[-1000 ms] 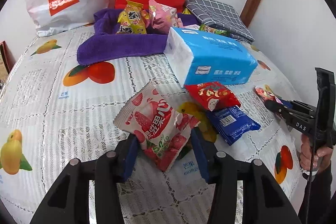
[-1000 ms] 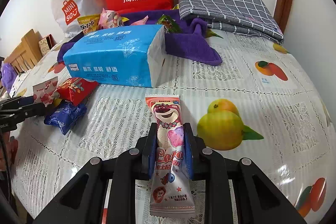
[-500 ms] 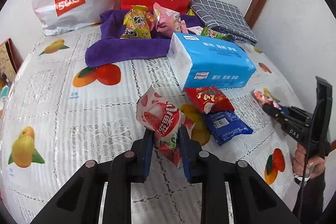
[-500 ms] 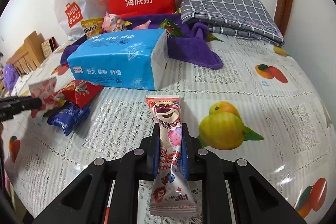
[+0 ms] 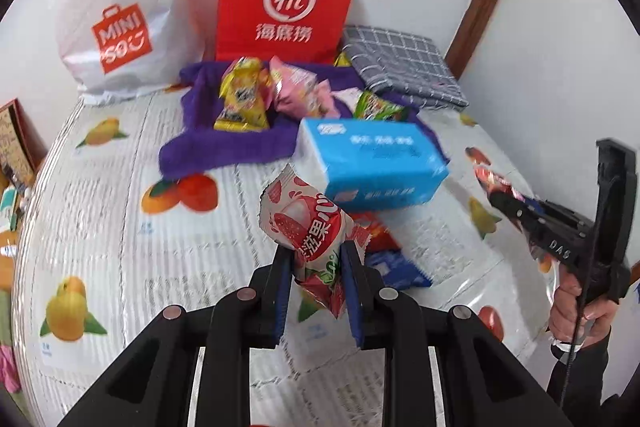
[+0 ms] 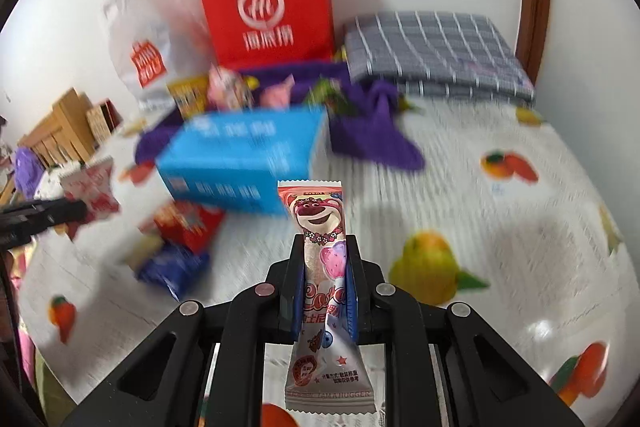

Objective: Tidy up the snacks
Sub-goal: 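Lift both held snacks and carry them over the purple towel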

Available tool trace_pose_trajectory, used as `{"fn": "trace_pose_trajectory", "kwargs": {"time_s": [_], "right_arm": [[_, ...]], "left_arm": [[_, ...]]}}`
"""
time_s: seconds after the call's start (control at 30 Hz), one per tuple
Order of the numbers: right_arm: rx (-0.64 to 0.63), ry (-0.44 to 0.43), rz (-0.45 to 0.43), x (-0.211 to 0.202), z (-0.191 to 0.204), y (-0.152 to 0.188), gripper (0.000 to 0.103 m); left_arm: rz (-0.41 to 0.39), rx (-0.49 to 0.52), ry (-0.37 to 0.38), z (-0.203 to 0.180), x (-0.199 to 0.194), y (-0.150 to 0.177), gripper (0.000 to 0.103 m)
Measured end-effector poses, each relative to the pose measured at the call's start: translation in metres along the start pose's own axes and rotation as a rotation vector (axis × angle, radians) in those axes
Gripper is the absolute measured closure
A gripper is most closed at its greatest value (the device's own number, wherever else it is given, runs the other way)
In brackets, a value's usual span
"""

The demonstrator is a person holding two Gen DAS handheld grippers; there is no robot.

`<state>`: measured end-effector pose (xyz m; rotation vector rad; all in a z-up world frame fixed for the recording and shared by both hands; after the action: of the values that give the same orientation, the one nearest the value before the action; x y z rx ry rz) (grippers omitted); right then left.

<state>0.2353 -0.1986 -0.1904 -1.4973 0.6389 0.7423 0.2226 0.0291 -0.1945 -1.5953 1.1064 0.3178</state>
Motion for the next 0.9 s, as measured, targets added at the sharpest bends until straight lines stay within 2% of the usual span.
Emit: {"fn": "trace_pose_trajectory", "kwargs": {"time_s": [0.2, 0.4, 0.9], "right_arm": [[-0.001, -0.009, -0.041, -0.021, 0.01, -0.039, 0.086], [-0.017, 0.003, -0.065, -0.024, 0.014, -0.062, 0.086], [-0.022, -0.032, -0.119, -0.028, 0.026, -0.125, 0.086]], "left_arm": [[-0.022, 0.009, 0.039, -0.017, -0.001, -0.027, 0.08], [-0.034, 0.035, 0.043, -0.029, 0.0, -0.054, 0.08], [-0.06, 0.063, 0.037, -0.041, 0.007, -0.114, 0.08]]}}
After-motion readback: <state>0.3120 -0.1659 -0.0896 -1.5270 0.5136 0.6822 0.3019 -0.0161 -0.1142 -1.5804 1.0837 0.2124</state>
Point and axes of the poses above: each gripper's, at about its wrist camera, not at the fingertips, and x roughly the way its jaws point, z to its left, y to its underside, the point moved 10 cm from there along x, roughly the way its jaws point, and after that the axes turned 12 degrees about y, right-handed, at the moved point
